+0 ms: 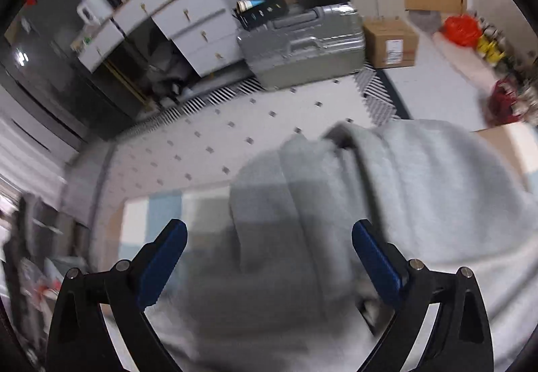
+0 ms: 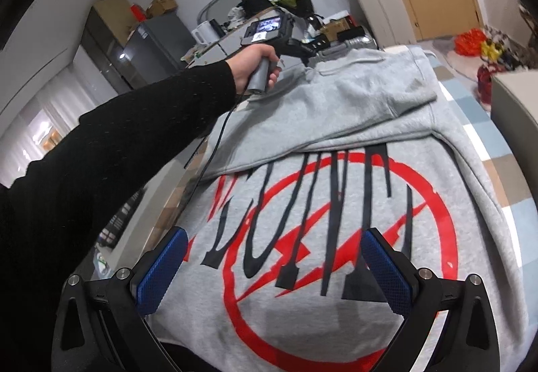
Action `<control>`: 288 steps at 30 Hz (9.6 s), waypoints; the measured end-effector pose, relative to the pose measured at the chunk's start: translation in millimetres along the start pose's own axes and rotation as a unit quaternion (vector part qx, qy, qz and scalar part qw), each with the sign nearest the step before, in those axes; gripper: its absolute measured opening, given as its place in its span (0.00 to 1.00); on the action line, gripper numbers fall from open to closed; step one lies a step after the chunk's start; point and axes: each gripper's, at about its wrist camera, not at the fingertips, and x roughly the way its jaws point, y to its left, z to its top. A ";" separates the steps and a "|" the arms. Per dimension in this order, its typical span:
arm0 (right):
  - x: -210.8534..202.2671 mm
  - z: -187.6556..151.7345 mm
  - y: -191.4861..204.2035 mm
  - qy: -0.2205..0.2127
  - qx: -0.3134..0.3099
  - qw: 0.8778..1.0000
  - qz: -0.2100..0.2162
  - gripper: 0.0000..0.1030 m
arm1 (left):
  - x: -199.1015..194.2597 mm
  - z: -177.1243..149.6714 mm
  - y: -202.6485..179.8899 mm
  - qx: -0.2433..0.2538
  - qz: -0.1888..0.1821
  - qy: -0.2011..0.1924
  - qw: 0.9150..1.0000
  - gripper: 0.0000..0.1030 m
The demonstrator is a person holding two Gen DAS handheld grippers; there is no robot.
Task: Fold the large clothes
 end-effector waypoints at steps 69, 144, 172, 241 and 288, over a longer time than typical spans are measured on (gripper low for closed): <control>1.5 -4.1 32.0 -0.008 -0.060 0.998 -0.008 1.00 | -262.6 -80.5 108.4 0.041 -0.142 -0.325 0.934 0.03; 75.3 86.2 76.7 0.085 -0.169 0.973 -0.130 0.99 | -188.4 -359.1 202.9 -0.189 -0.322 -0.051 0.926 0.75; 66.4 64.1 33.7 0.037 0.045 0.998 -0.034 0.10 | -195.9 -354.4 170.5 -0.158 -0.322 -0.058 0.932 0.75; 91.7 74.2 -18.8 0.114 -0.023 0.981 -0.156 0.89 | -181.3 -310.2 134.7 -0.104 -0.477 -0.022 0.872 0.71; 253.2 178.8 43.7 0.195 -0.260 0.921 -0.216 0.92 | -129.2 -315.9 205.2 -0.159 -0.360 -0.004 0.919 0.71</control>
